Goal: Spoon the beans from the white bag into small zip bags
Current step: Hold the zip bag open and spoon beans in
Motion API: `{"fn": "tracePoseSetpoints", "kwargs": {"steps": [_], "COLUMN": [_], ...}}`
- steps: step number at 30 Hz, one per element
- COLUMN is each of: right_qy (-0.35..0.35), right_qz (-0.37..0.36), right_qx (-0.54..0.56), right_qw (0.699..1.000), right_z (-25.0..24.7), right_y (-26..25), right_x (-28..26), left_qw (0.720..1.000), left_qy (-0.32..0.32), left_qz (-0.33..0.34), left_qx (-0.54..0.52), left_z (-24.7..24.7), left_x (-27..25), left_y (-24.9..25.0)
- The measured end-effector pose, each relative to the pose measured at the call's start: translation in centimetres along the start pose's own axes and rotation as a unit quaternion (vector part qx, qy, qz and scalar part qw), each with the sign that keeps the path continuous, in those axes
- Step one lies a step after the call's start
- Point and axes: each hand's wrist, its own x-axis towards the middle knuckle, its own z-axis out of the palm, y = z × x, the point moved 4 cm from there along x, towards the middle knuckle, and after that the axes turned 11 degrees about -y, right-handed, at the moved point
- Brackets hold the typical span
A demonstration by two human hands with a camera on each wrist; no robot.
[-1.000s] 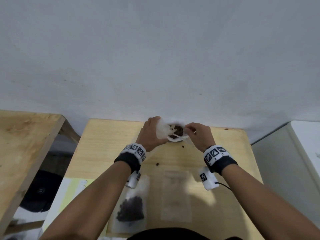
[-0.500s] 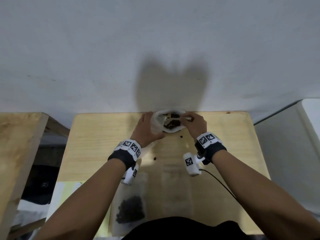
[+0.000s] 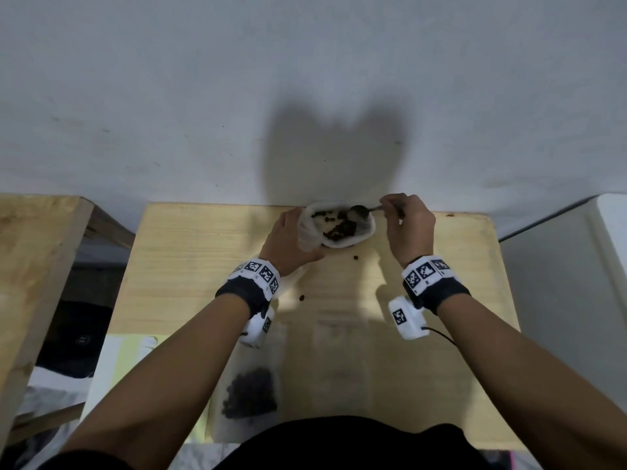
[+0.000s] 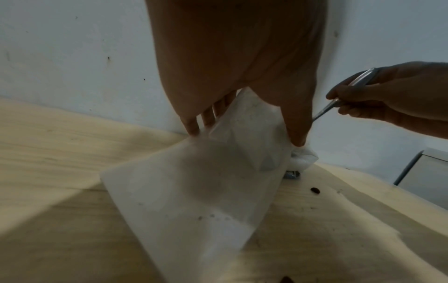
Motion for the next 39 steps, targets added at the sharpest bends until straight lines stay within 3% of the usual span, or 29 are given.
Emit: {"fn": "tracePoseSetpoints", "kwargs": {"steps": [3, 8, 14, 21, 27, 39], "right_qy": [-0.026, -0.082, -0.149, -0.172, -0.126, -0.097], "right_qz": [0.032, 0.159, 0.216, 0.277, 0.33, 0.34], "right_qx": [-0.011, 0.059, 0.066, 0.089, 0.185, 0.217], "right_qw": [0.999, 0.982, 0.963, 0.941, 0.917, 0.91], "right_z": [-0.1, 0.9, 1.2, 3.7, 5.4, 3.9], "right_y": [0.7, 1.9, 1.7, 1.3, 0.3, 2.3], "right_x": [-0.6, -0.7, -0.7, -2.4, -3.1, -1.6], "left_qw": [1.0, 1.0, 1.0, 1.0, 1.0, 0.999], "left_qy": [-0.004, -0.008, -0.009, -0.018, -0.016, 0.006], "left_qz": [0.004, -0.008, 0.0, 0.011, 0.013, 0.029], "left_qx": [-0.001, -0.022, -0.013, -0.003, -0.02, -0.035], "left_z": [0.2, 0.4, 0.3, 0.5, 0.5, 0.1], "left_x": [0.0, -0.3, -0.3, -0.6, -0.8, 0.4], "left_y": [0.2, 0.1, -0.5, -0.3, -0.5, 0.0]}}
